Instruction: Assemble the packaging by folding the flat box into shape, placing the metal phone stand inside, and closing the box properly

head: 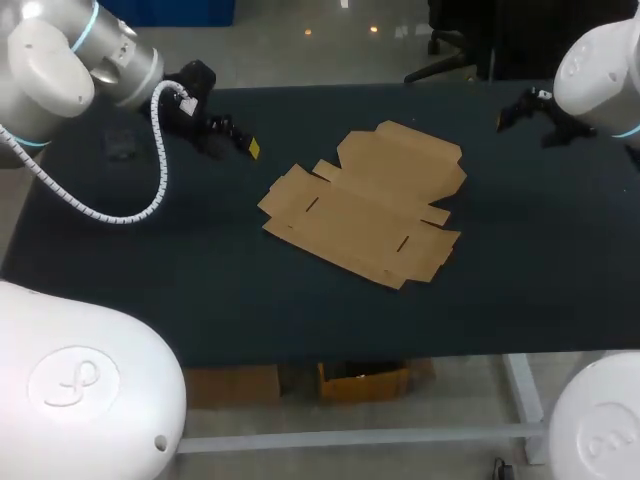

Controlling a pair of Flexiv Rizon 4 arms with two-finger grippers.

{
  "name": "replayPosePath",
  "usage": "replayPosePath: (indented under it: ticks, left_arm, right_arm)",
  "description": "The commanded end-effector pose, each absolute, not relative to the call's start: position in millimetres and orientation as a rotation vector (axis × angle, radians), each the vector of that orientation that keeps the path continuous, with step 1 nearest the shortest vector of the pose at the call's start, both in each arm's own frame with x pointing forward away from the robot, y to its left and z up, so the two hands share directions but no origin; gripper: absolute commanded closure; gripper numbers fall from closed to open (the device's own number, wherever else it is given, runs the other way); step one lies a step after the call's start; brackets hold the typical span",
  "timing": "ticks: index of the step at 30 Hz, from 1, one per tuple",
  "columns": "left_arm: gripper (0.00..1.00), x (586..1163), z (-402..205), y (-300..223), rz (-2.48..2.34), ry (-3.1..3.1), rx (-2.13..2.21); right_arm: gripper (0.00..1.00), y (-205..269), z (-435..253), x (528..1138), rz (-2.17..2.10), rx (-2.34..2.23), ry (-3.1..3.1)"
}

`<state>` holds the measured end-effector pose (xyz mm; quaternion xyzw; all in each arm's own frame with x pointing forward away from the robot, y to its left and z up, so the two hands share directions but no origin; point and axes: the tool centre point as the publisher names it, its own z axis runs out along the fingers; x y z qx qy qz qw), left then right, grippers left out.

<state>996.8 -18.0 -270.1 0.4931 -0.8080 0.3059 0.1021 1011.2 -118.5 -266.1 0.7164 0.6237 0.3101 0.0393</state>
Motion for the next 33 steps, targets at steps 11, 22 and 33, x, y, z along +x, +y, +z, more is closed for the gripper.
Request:
replayPosePath:
  ticks: [11,22,33]
  left_arm:
    - [0.0,1013.6,-309.7,-40.4,0.855,-2.39,1.338]
    - [0.0,1024.5,-327.4,-49.7,0.827,-2.403,1.285]
    - [0.0,1026.6,-340.9,-57.1,0.798,-2.396,1.283]
  right_arm:
    - [0.0,-112.3,-278.7,991.1,0.959,2.363,1.925]
    - [0.0,-102.9,-281.5,969.5,0.966,2.235,2.142]
    - [0.0,-96.6,-303.8,945.1,0.892,2.213,2.248]
